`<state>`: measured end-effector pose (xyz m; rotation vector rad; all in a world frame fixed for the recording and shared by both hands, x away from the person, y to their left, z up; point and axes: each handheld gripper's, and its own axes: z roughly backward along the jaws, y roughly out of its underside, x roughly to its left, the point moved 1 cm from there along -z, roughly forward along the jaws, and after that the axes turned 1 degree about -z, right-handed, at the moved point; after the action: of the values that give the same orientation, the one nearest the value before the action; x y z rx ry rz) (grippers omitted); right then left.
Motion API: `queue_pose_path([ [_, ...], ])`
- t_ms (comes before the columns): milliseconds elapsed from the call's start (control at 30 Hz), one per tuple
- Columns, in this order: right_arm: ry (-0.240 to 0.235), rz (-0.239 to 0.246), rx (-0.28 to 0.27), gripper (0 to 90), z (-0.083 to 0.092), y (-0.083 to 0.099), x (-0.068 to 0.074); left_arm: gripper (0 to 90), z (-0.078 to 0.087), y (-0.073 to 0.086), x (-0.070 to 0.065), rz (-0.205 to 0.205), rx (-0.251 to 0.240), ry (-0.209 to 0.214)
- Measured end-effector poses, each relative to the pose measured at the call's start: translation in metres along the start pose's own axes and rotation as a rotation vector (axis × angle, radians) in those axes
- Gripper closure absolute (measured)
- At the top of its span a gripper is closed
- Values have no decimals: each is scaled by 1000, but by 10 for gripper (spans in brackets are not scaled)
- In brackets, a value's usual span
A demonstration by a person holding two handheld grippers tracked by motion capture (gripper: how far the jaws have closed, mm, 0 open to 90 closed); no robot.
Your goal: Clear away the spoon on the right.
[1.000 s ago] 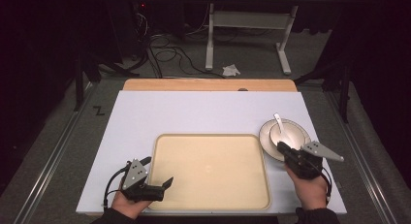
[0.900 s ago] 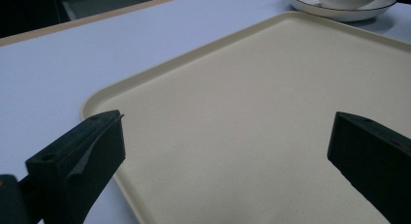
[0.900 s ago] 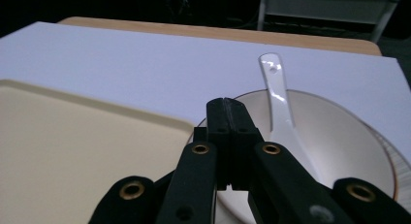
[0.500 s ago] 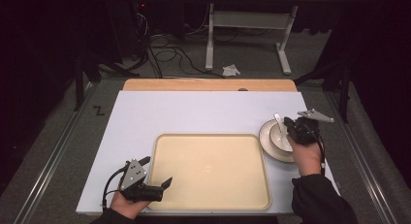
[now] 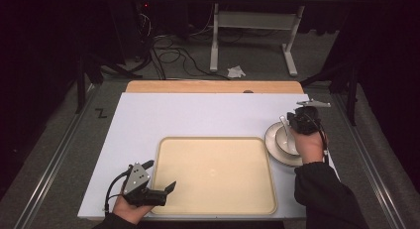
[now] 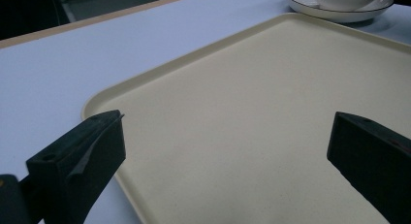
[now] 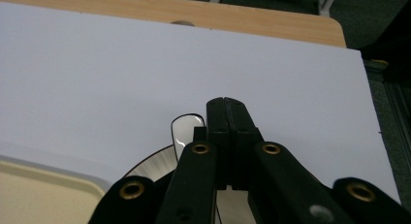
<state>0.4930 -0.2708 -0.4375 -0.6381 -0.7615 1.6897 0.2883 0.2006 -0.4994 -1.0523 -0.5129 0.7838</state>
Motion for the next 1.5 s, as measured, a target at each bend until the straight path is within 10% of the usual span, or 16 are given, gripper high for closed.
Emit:
queue_pose_path([
  [1500, -194, 189, -7, 900, 33, 31, 58, 11, -2, 1, -1, -13, 17, 1],
])
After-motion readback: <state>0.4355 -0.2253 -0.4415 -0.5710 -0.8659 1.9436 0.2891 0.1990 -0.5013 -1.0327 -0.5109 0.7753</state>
